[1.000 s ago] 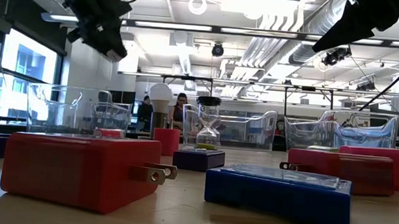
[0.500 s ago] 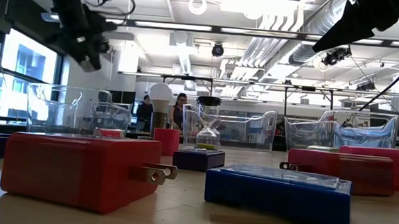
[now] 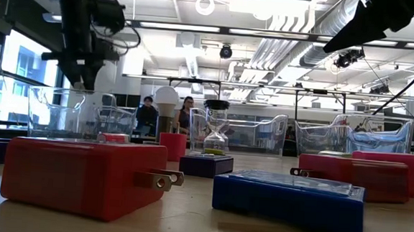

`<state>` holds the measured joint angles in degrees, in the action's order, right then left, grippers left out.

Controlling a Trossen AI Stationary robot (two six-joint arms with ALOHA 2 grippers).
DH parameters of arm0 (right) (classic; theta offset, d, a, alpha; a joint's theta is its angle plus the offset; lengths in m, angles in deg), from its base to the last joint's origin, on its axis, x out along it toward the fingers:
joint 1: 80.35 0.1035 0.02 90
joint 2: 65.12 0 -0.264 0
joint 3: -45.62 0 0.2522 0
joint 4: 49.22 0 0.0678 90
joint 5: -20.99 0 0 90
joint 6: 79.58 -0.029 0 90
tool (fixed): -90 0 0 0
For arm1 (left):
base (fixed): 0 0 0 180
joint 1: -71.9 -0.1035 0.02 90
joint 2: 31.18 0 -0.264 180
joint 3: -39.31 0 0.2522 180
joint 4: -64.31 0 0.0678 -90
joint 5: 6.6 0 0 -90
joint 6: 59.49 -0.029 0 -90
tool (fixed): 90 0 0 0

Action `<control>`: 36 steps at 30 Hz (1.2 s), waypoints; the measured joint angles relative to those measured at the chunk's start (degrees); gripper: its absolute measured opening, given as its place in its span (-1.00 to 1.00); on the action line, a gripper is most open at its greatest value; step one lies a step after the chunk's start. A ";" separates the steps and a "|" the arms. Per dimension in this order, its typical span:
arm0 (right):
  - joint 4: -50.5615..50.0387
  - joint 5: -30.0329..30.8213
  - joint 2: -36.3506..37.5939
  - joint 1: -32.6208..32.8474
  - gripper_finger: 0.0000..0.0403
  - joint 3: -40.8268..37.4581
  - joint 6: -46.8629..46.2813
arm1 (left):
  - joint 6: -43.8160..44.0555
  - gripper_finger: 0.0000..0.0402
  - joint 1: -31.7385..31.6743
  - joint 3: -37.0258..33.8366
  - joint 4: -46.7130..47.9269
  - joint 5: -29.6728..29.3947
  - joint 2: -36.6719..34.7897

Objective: Pick & Place Office items
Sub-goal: Put the white charger adapter into the left transparent bin

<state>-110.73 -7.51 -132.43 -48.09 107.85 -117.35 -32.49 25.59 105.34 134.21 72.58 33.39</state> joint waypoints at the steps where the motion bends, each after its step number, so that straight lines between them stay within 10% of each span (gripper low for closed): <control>1: -0.02 -0.01 0.00 0.01 0.47 0.00 0.09 | -0.02 -0.33 -0.63 0.00 -0.02 0.14 1.07; 36: 0.07 -1.92 -0.02 0.00 0.47 0.00 -0.12 | -3.58 0.03 -1.94 0.00 -2.84 1.04 11.30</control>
<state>-110.66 -9.44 -132.45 -48.10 107.85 -117.47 -36.07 23.65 105.34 131.37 73.62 44.70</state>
